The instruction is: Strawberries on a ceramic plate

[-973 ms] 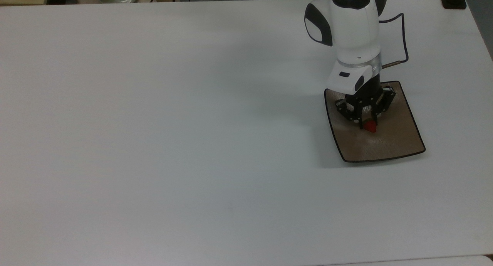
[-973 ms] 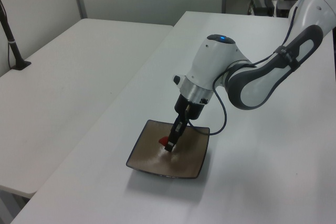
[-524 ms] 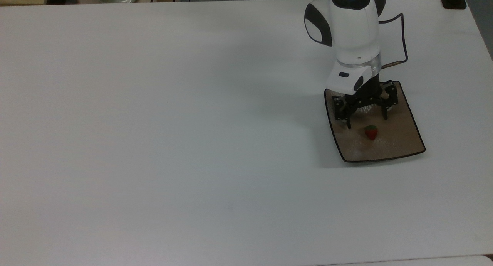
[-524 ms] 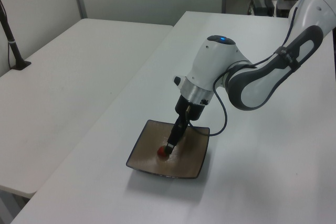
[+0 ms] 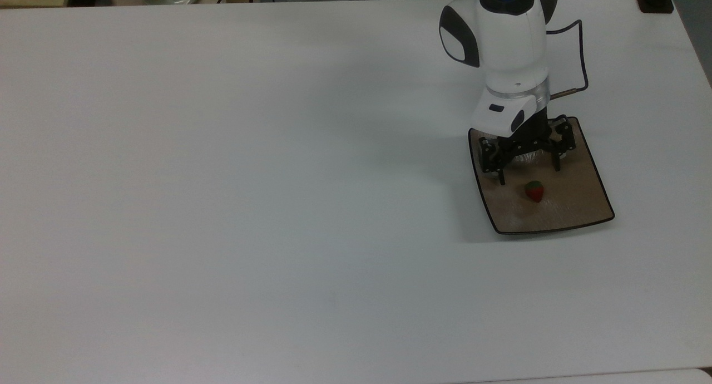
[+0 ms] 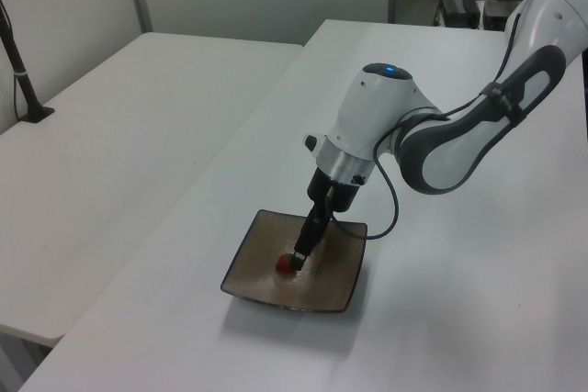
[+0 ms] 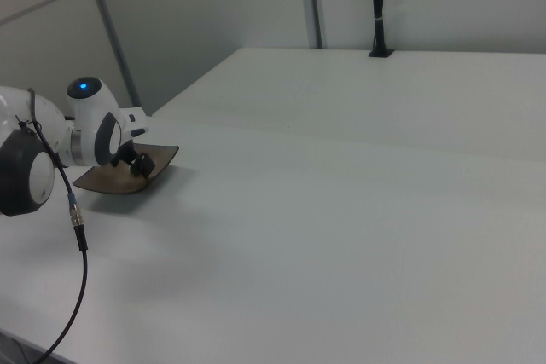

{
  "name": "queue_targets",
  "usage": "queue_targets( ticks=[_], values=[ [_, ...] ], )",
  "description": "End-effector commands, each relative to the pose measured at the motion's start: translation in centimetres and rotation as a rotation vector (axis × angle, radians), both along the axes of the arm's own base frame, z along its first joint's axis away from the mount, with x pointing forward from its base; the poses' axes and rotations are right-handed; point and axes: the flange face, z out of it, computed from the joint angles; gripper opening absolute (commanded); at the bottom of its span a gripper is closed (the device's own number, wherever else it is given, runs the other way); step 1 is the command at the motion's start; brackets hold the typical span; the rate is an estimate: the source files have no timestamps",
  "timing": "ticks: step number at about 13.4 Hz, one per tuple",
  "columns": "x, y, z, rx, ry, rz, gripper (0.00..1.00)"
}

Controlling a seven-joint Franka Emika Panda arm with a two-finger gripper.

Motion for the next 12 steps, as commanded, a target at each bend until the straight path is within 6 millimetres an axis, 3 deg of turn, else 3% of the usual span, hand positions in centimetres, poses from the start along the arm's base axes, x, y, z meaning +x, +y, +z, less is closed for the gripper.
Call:
queue_targets(
  ticks=[1,3,5,8,11,12],
  values=[
    [-0.5,-0.1,1.6,0.01,-0.02,-0.016,1.0],
    [-0.8,-0.4,5.4,0.014,-0.049,-0.015,1.0],
    [-1.4,-2.0,9.0,-0.045,-0.001,-0.015,1.0],
    [-2.5,-7.2,17.0,-0.141,0.07,-0.054,1.0],
    [-4.4,-11.6,21.2,-0.231,0.167,-0.094,1.0],
    [-5.1,-14.2,23.1,-0.263,0.202,-0.136,1.0]
  ],
)
